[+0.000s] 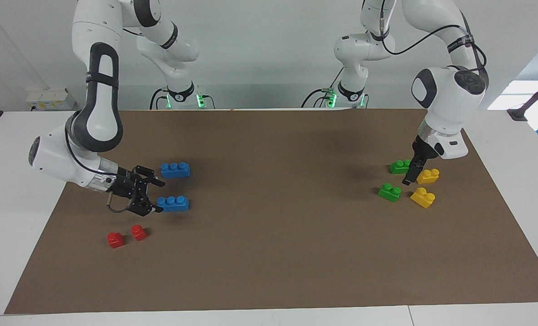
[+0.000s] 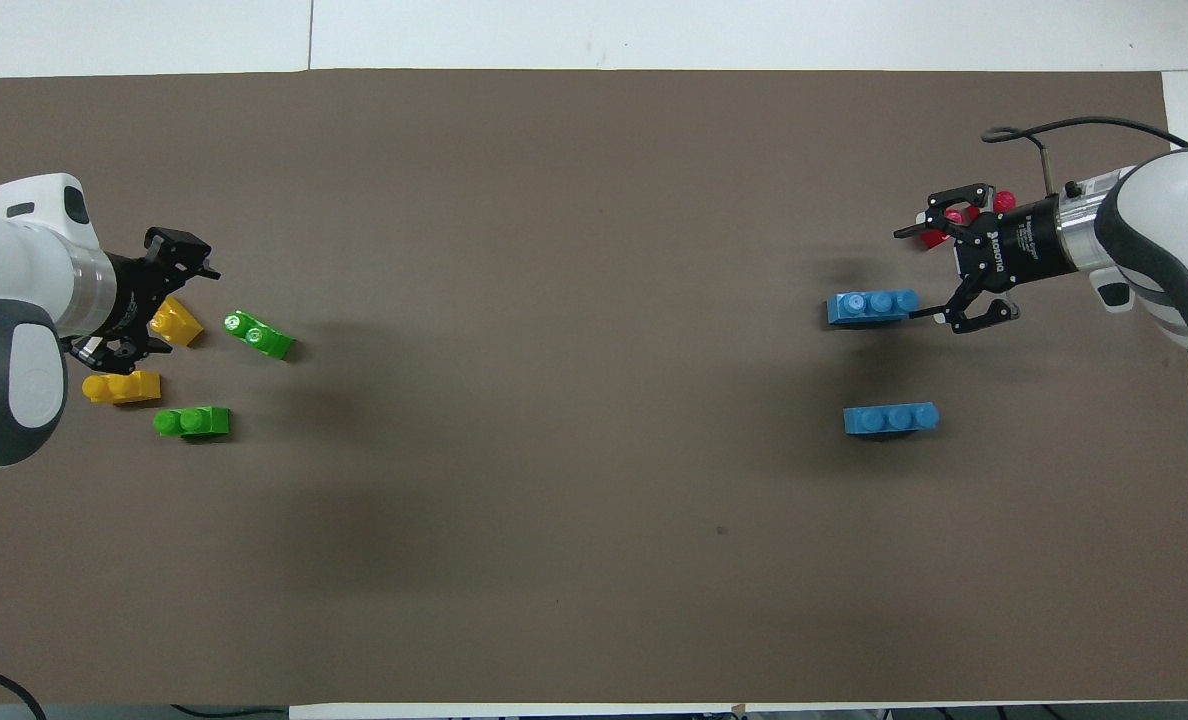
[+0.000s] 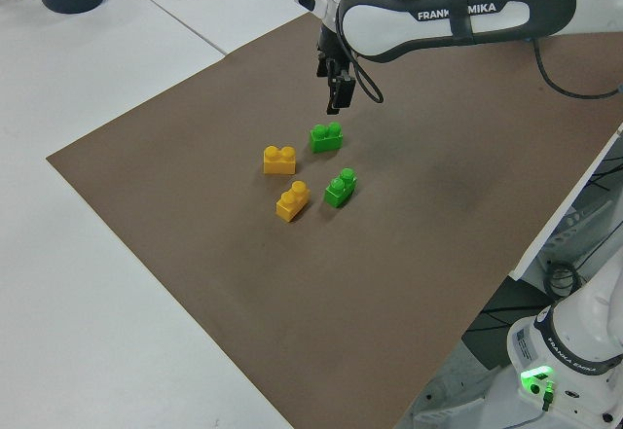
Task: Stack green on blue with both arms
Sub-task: 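Move the left gripper to the green brick while the right gripper reaches the blue brick, then grasp the green brick with the left gripper while the right gripper grasps the blue brick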
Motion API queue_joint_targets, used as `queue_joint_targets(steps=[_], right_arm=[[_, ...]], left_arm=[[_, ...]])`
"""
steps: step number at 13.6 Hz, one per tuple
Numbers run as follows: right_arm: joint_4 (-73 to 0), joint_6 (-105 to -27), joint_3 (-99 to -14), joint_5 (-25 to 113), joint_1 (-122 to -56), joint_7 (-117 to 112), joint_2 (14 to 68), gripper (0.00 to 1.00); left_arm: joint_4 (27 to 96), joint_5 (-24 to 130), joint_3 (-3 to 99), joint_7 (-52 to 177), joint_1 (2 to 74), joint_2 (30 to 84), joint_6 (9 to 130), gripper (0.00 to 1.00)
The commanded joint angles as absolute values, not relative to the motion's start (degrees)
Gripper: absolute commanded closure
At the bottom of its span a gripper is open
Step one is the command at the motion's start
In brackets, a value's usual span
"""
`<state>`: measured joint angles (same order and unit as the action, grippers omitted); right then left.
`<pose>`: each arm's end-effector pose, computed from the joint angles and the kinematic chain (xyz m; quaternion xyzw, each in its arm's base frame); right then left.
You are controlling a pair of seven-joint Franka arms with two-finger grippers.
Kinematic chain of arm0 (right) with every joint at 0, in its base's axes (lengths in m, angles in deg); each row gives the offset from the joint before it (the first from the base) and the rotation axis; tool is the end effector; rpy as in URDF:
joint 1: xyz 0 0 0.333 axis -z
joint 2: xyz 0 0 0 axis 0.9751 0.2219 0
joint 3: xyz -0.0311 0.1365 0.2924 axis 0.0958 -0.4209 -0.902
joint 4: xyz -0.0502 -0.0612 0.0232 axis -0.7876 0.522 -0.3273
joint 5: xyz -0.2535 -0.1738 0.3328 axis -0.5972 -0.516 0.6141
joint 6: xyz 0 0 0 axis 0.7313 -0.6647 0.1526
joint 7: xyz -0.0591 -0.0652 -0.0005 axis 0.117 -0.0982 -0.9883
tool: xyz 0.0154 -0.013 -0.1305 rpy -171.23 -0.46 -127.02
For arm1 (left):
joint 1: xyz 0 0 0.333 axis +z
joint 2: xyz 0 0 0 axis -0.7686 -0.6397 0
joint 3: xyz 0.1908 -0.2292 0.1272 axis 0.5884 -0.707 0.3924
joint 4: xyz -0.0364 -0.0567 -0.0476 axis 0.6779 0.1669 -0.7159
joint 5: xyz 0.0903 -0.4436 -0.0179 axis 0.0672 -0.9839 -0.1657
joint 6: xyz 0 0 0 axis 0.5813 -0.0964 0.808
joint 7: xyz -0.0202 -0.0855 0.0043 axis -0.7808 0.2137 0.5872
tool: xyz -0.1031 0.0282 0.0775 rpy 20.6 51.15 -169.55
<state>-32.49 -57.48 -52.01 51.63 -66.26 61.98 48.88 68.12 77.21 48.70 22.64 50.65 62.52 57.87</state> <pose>0.6901 -0.0410 0.2973 -0.7121 0.6221 0.2297 0.2306 0.6346 -0.0230 0.3740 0.8907 0.4511 0.0436 0.0356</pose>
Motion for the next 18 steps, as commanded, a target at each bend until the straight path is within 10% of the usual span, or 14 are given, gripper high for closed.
queue_joint_targets(steps=[1,18], right_arm=[[-32.25,-57.84,-52.37,53.34,-65.05,59.15,49.92,0.02],[-38.84,-62.49,-52.37,57.12,-63.03,51.05,51.42,0.03]], left_arm=[[69.32,77.38,48.65,17.90,50.67,60.14,62.31,0.00],[73.46,77.29,48.73,11.38,50.41,52.84,71.82,0.02]])
